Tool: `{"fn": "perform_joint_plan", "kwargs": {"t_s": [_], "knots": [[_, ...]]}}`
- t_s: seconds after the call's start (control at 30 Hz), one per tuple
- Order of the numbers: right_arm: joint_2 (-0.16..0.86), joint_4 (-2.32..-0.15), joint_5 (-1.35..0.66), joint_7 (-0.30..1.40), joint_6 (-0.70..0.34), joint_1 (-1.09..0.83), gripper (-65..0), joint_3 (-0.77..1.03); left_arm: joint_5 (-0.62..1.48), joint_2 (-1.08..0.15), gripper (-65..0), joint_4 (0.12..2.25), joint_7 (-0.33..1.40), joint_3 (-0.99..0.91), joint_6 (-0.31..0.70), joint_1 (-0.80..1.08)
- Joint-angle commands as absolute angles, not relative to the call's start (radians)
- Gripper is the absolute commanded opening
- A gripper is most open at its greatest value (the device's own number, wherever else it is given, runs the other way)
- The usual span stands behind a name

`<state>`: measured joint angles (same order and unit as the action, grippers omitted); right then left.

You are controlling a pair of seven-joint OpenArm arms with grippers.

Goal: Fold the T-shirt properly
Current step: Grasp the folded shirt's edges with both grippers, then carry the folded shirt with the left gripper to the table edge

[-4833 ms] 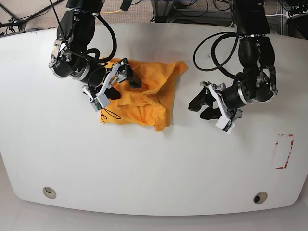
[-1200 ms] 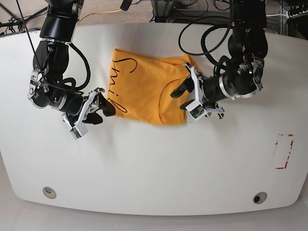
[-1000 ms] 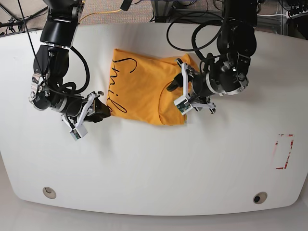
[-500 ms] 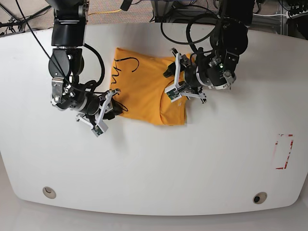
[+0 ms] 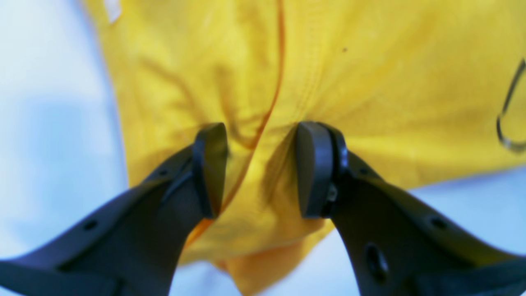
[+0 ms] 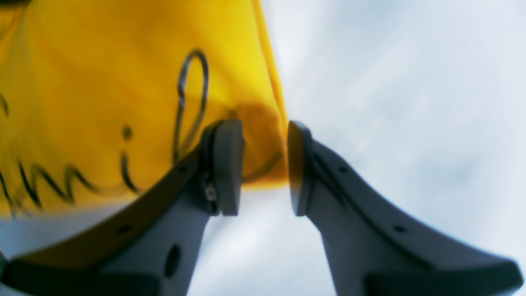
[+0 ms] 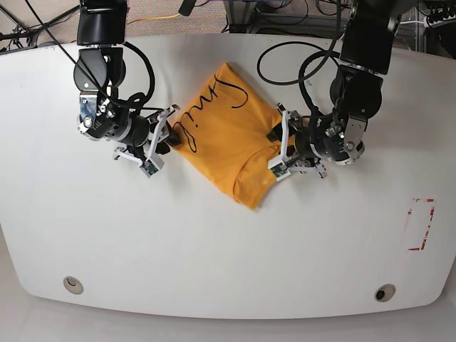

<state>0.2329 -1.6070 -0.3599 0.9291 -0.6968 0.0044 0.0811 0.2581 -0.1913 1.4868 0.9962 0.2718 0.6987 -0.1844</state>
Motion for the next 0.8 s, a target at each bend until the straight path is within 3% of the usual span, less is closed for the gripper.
{"fn": "perform_joint_plan", "kwargs": {"t_s": [0.0, 0.27, 0.43, 0.77], "knots": [[0.236, -1.655, -0.366, 0.951, -0.698, -0.005, -47.7, 0.035, 0.265, -0.209, -40.6, 1.501, 0.984, 0.268, 0.698, -0.246], [0.179, -1.727, -0.366, 0.957, -0.698, -0.056, -47.7, -0.154, 0.265, -0.234, -40.6, 1.518, 0.986, 0.26, 0.698, -0.341], [0.14, -1.742, -0.369, 0.958, -0.698, -0.051, -47.7, -0.292, 0.26, -0.232, -40.6, 1.649, 0.998, 0.225, 0.698, -0.341], [0.134, -1.788, -0.375, 0.969, -0.698, -0.025, -47.7, -0.297, 0.239, -0.186, -40.3, 1.805, 1.021, 0.183, 0.69, -0.191]]}}
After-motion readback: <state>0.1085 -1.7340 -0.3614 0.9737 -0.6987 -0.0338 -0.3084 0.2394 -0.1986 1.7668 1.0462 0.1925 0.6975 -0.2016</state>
